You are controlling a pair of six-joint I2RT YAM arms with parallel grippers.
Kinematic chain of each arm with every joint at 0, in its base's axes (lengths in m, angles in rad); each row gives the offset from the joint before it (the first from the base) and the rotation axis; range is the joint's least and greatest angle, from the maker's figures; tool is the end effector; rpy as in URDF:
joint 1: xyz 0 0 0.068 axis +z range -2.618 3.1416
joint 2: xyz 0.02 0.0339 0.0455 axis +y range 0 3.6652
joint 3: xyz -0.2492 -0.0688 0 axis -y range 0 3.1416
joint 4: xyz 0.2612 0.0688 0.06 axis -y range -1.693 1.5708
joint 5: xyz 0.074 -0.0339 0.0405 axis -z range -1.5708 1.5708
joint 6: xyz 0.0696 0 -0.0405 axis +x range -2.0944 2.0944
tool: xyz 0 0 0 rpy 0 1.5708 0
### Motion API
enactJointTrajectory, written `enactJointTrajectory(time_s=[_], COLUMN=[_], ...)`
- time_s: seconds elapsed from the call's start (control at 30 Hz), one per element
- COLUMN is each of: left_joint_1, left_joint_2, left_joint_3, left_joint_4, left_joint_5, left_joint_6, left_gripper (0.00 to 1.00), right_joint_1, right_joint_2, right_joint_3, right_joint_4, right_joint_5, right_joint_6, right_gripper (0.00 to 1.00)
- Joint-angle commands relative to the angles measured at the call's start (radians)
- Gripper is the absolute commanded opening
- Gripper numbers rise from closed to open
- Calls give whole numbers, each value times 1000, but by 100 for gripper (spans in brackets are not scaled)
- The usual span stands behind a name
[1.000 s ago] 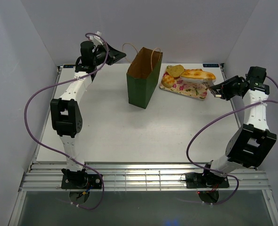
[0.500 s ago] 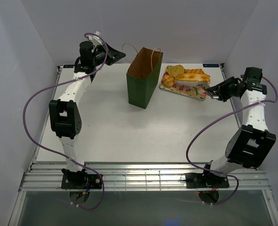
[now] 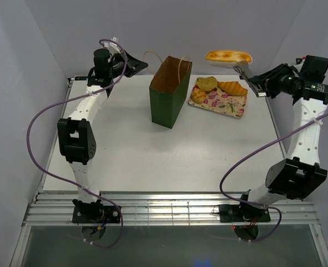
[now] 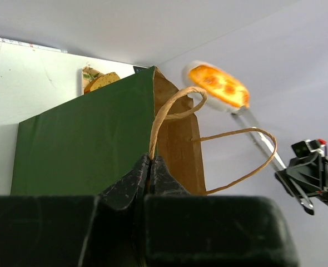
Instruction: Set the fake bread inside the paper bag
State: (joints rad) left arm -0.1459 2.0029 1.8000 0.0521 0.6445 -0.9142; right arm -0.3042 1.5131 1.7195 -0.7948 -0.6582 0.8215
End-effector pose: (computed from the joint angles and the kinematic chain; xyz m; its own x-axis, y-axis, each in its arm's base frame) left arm 0.5089 -0.1170 0.3265 -0.6483 -0.5447 -0.5320 0.3119 0.4474 -0.8382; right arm 0.3527 -0.0661 0.4029 -0.5426 0.7774 -0.3180 0.2185 0.4962 0.8403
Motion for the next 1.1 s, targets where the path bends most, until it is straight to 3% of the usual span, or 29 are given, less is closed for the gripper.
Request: enactJointTrajectory(time_s=[0.0, 0.23, 0.47, 0.87, 1.07], left_joint_1=[3, 3, 3, 2, 2], left_joint_2=[-78, -76, -82, -84, -79], left_joint_3=[10, 16, 15, 10, 18], left_joint_4=[-12, -8, -1, -8, -1], left_joint_5=[-3, 4, 6, -3, -5], left_joint_6=[8, -2, -8, -12, -17], left_gripper=[3, 2, 0, 0, 0], right_joint_1=[4, 54, 207, 263, 286], right_joint_2=[-50, -25, 30, -117, -111], right_joint_3=[113, 232, 385, 174, 198], right_joint_4=[28, 85, 106, -67, -207], right_joint_5=[-83, -169, -202, -184, -158], right_joint_6=[19, 30, 50, -82, -166], right_gripper=[8, 8, 8, 8, 8])
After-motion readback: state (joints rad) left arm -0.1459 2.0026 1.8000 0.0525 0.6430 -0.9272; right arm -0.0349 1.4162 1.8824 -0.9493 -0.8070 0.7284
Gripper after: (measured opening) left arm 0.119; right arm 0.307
